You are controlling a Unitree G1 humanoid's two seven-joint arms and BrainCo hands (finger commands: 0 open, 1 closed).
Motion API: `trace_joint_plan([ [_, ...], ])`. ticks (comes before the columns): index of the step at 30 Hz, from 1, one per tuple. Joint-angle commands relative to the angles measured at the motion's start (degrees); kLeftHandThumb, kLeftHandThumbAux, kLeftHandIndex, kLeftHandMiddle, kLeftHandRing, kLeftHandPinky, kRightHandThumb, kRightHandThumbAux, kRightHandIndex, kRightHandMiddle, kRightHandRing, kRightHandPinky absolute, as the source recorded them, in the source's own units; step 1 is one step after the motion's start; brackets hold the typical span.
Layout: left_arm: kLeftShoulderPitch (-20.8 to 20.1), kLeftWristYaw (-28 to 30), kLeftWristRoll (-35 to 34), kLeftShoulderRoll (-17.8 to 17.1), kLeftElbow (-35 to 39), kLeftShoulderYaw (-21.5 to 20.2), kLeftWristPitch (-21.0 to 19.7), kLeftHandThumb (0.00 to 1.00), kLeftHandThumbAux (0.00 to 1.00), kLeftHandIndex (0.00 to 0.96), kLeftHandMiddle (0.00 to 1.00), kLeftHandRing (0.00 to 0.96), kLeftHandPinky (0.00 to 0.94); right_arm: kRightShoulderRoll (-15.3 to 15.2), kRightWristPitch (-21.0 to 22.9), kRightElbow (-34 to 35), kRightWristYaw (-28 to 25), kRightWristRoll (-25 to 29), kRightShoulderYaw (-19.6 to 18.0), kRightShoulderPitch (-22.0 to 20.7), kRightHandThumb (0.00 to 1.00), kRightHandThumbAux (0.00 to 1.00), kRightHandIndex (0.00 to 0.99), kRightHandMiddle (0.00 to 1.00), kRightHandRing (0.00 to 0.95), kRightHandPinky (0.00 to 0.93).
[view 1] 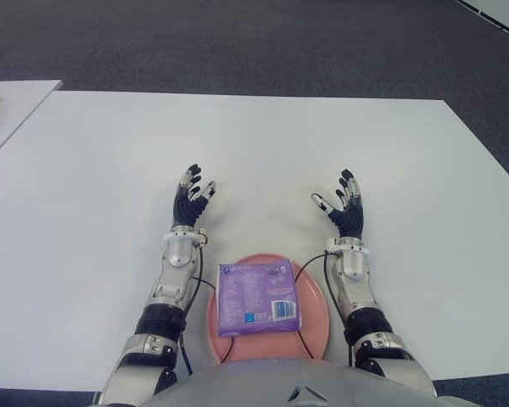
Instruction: Put the tissue paper into the plate.
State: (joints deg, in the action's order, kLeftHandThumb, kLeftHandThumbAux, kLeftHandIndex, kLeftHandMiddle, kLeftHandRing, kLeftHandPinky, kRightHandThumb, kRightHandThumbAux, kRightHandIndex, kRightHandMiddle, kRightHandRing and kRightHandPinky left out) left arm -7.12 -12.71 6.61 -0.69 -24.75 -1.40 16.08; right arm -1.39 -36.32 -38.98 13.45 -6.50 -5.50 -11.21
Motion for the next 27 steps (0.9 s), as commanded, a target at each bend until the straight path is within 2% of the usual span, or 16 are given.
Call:
trace_joint_plan([
  [1, -0.10, 0.86, -0.46, -0.46, 0.27, -0.42, -0.55, 0.263, 0.652, 0.119, 0.130, 0.125, 0.150, -0.35, -0.98, -2.70, -0.35, 0.64, -0.29, 2.59, 0.142, 0.751, 0.022, 0.040, 0.047, 0.078],
  [20, -1.00, 1.02, -1.09, -1.00, -0.37, -0.93, -0.29, 0.252, 0.639, 0.121, 0.138, 0.132, 0.151, -1.05, 1.10, -1.13, -4.43, 1.90, -0.09, 5.44, 0.178, 0.739, 0.029, 0.043, 0.056, 0.103],
  [24, -1.10, 1.14, -1.44, -1.14, -0.24, -0.96, -0.53, 0.258, 0.640, 0.127, 0.143, 0.134, 0.150, -0.87, 4.46, 0.66, -6.26, 3.40, -0.21, 6.23, 0.208, 0.739, 0.034, 0.046, 0.060, 0.112],
  [27, -1.15, 1.23, -1.67, -1.21, -0.15, -1.02, -0.66, 0.262, 0.638, 0.130, 0.143, 0.134, 0.149, -0.46, 9.08, 4.09, -7.07, 4.40, -0.21, 7.35, 0.227, 0.743, 0.042, 0.061, 0.077, 0.140],
])
